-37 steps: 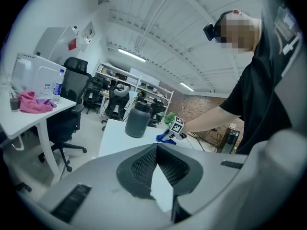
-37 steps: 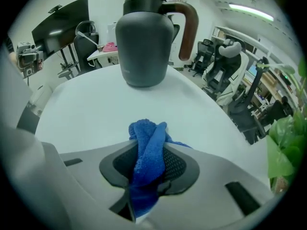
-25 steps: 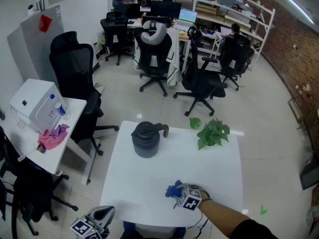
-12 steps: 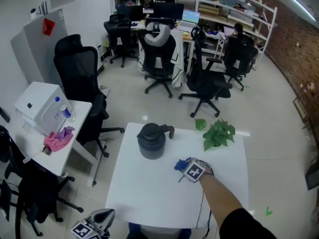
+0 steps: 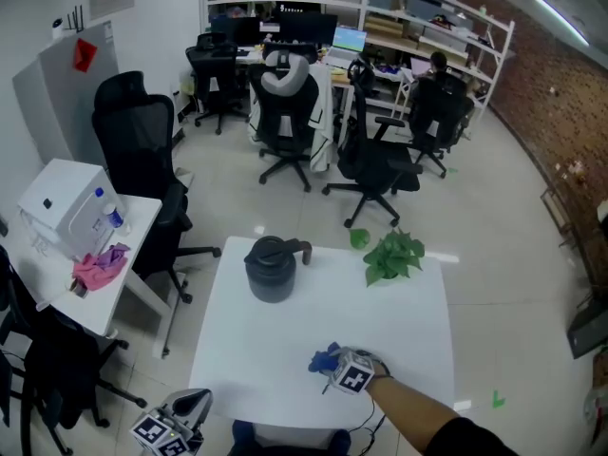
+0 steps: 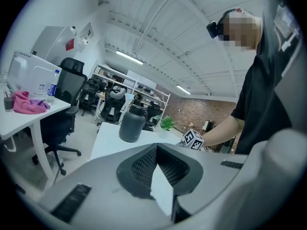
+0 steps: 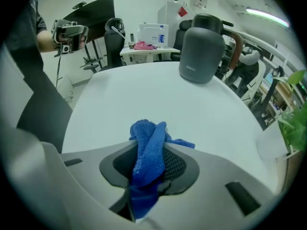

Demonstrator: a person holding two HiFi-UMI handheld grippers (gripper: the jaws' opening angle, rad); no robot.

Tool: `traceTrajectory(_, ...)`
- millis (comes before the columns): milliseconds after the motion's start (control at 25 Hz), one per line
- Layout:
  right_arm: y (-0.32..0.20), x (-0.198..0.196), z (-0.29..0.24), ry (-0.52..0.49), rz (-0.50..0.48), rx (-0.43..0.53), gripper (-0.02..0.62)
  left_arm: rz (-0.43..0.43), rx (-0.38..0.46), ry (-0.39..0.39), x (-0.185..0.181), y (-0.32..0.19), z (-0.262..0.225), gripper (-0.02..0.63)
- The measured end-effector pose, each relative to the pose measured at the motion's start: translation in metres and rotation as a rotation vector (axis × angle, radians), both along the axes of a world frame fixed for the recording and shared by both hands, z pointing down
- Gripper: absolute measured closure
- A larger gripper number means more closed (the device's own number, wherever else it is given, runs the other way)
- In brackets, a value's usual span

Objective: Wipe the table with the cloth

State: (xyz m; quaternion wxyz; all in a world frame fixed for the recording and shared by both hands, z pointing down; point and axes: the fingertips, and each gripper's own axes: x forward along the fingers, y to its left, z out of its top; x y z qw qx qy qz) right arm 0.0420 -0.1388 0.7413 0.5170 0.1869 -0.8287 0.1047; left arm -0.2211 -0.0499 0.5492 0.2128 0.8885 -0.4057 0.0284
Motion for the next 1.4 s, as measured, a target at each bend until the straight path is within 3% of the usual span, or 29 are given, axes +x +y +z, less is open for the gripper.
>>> traceTrajectory(80, 0.013, 0.004, -0.013, -0.065, 0.054, 0.016, 0.489, 0.011, 0.008, -0.007, 0.009, -0.003, -0.003, 0.606)
traceTrajectory(160, 0.02, 0.021, -0.042, -0.176, 0.175, 0.045, 0.489, 0.021, 0.009, -0.008, 0.019, -0.007, -0.008, 0.606)
traceTrajectory(280, 0.032, 0.083, -0.089, -0.266, 0.342, 0.112, 0.488, 0.039, 0.019, 0.0, 0.035, -0.016, -0.013, 0.606)
traceTrajectory(400, 0.064, 0.181, -0.108, -0.233, 0.502, 0.17, 0.488, 0.067, 0.026, 0.001, 0.053, -0.027, -0.017, 0.606)
traceTrajectory(560, 0.135, 0.309, -0.098, -0.136, 0.743, 0.168, 0.488, 0.102, 0.028, 0.007, 0.079, -0.036, -0.023, 0.606)
traceTrajectory(720, 0.191, 0.378, -0.068, -0.028, 0.846, 0.13, 0.486, 0.135, 0.016, -0.005, 0.098, -0.036, -0.023, 0.606)
traceTrajectory(880, 0.208, 0.395, -0.035, 0.018, 0.877, 0.103, 0.482, 0.149, -0.004, -0.034, 0.107, -0.029, -0.022, 0.606)
traceTrajectory(1400, 0.196, 0.376, -0.003, 0.003, 0.872, 0.094, 0.468, 0.149, -0.002, -0.074, 0.103, -0.017, -0.032, 0.606)
